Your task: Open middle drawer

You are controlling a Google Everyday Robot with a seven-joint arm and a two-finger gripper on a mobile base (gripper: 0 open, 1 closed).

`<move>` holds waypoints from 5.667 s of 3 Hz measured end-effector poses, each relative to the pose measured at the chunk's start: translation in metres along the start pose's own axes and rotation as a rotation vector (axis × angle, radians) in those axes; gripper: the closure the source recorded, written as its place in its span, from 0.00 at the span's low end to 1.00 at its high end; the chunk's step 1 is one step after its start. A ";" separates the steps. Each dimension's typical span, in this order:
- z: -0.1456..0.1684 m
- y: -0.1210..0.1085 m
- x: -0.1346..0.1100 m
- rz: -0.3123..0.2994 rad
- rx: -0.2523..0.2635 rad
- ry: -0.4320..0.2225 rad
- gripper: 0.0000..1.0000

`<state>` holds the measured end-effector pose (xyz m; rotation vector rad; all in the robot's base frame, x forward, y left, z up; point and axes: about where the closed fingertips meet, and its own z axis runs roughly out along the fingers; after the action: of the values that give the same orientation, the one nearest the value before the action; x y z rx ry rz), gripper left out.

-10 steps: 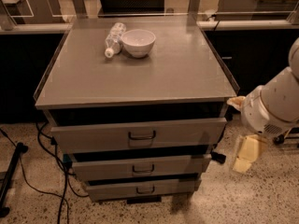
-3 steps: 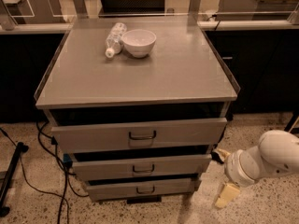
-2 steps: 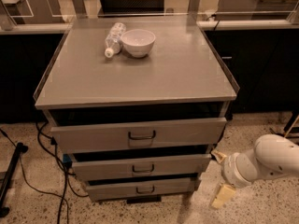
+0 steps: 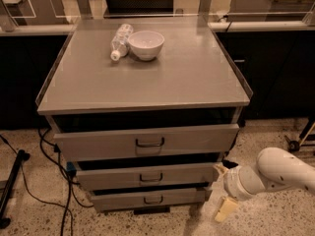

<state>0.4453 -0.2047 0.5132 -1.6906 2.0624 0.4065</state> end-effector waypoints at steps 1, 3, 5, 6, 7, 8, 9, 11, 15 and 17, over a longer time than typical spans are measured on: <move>0.016 -0.002 -0.004 -0.024 -0.009 -0.033 0.00; 0.036 -0.016 -0.016 -0.131 0.036 -0.078 0.00; 0.036 -0.015 -0.016 -0.156 0.061 -0.046 0.00; 0.041 -0.024 -0.006 -0.220 0.145 0.026 0.00; 0.046 -0.034 -0.002 -0.250 0.188 0.051 0.00; 0.058 -0.054 0.000 -0.251 0.195 0.049 0.00; 0.067 -0.070 0.002 -0.240 0.191 0.043 0.00; 0.087 -0.093 0.005 -0.219 0.164 0.035 0.00; 0.122 -0.094 0.018 -0.166 0.041 0.056 0.00; 0.114 -0.081 0.022 -0.133 0.009 0.074 0.00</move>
Offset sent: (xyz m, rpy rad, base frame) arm 0.0250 0.0308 -0.0202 0.0737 -0.1128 0.0993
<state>0.5376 -0.1850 0.4082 -1.8505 1.9845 0.2958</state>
